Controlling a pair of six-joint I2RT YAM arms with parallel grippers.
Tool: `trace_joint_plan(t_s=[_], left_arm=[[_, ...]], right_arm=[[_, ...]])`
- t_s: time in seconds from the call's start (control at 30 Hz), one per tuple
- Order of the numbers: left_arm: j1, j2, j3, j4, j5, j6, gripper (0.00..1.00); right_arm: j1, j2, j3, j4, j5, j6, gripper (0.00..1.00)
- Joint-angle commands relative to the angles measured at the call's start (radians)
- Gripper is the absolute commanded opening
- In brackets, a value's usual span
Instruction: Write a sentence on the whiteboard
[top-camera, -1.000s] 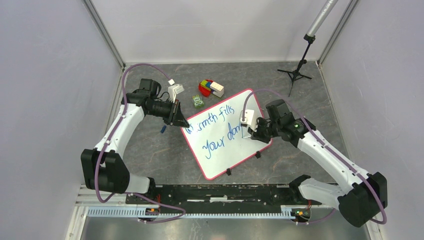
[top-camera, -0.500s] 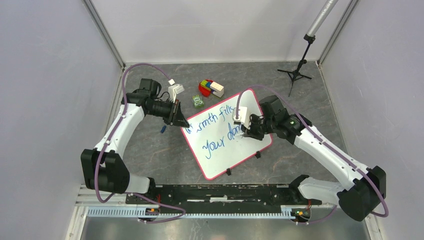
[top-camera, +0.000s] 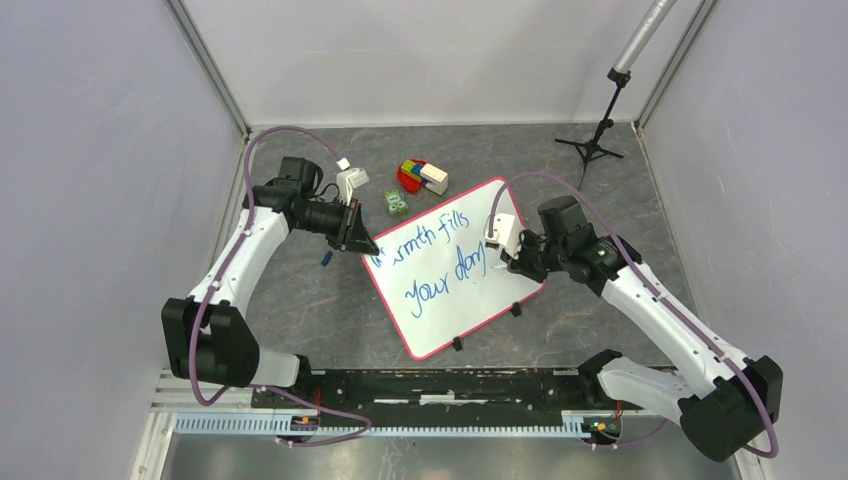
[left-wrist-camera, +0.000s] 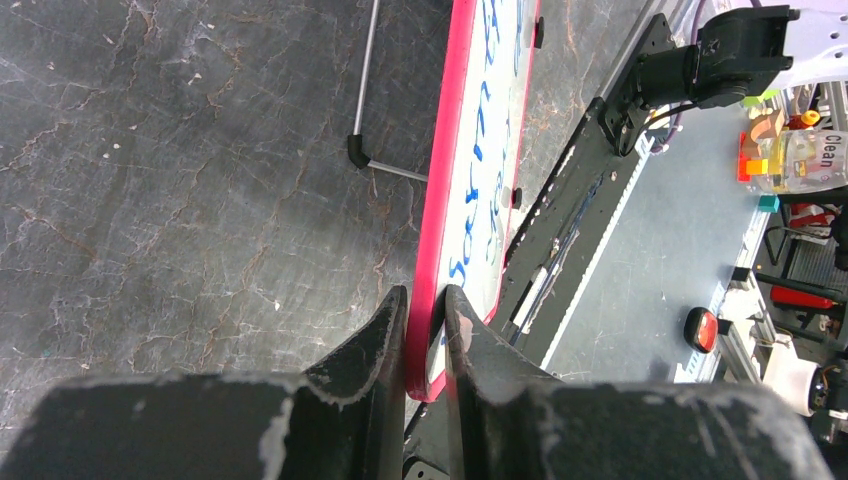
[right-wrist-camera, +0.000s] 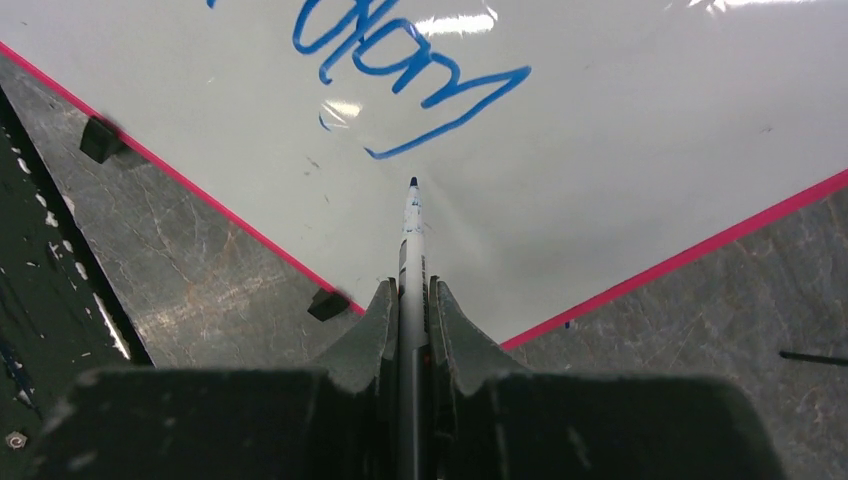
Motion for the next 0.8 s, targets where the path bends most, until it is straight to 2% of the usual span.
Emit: trace_joint_plan(t_s=[0.0, 0.63, 0.67, 0.77], left_arm=[[-0.014, -0.015, 0.017, 0.014, -0.044, 0.01, 0.02], [-0.017, -0.018, 0.018, 0.014, -0.05, 0.008, 0.03], [-0.017, -0.017, 0.019, 0.014, -0.05, 0.007, 0.06], [-0.016, -0.02, 0.027, 0.014, -0.05, 0.003, 0.22]], right_arm=[[-0.012, -0.002, -0.015, 0.011, 0.036, -0.015, 0.0], [-0.017, 0.023, -0.04, 0.034, 0.065, -0.034, 0.0], [-0.017, 0.022, -0.023, 0.026, 0.053, -0.034, 0.0], [-0.017, 0.024, 0.038, -0.007, -0.001, -0.03, 0.0]])
